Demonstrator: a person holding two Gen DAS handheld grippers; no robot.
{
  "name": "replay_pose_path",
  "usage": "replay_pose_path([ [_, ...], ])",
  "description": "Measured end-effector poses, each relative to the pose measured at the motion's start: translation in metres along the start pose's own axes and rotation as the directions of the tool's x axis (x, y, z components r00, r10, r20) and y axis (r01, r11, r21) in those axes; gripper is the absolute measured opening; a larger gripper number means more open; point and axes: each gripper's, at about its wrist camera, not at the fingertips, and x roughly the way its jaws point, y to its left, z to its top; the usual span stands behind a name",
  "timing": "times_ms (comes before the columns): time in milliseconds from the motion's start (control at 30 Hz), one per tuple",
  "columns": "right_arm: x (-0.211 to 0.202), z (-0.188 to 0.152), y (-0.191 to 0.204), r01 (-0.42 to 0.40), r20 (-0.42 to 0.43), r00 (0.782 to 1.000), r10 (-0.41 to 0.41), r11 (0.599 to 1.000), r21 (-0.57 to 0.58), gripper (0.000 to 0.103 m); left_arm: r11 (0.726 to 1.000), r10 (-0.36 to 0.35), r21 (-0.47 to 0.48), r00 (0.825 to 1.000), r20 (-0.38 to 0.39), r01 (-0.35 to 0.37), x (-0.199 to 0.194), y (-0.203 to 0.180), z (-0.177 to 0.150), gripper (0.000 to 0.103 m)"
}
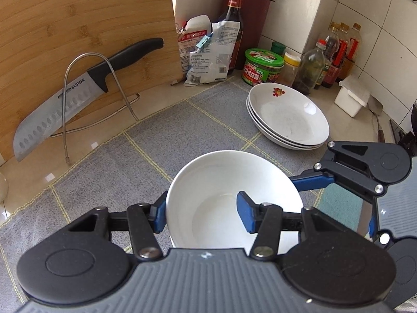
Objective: Organize plates and bowls
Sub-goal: 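Carry the pink-flower bowl with the left gripper over the nested white bowls, then lower the pink-flower bowl into the white bowls and open the left gripper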
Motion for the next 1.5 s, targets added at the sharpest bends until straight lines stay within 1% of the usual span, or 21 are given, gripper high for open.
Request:
replay_pose_path([
  [167, 0.001, -0.002, 0.0, -0.001, -0.009, 1.0, 0.001, 1.0, -0.006, 0.088, 1.0, -0.007, -0.009, 1.0, -0.011, 0.007, 0.006, 0.002, -0.002, 0.052],
  [433, 0.003, -0.001, -0.002, 0.0, -0.012, 1.0, 0.0, 1.0, -0.007, 0.089, 1.0, -0.004, 0.001, 1.0, -0.005, 0.004, 0.007, 0.001, -0.002, 0.052],
  [800, 0.007, -0.001, -0.004, -0.008, -0.02, 1.0, 0.008, 1.0, 0.002, 0.089, 0.999, 0.011, 0.049, 1.0, -0.005, -0.011, 0.01, -0.002, -0.004, 0.052],
  [1433, 0.01, -0.001, -0.005, -0.011, -0.028, 1.0, 0.011, 1.0, 0.008, 0.089, 0.999, 0.001, 0.046, 1.0, -0.003, -0.001, 0.012, 0.0, -0.005, 0.053],
  [1500, 0.011, -0.001, -0.005, -0.01, -0.03, 1.0, 0.01, 1.0, 0.008, 0.089, 0.999, 0.001, 0.047, 1.0, -0.005, -0.001, 0.013, 0.0, -0.006, 0.054],
])
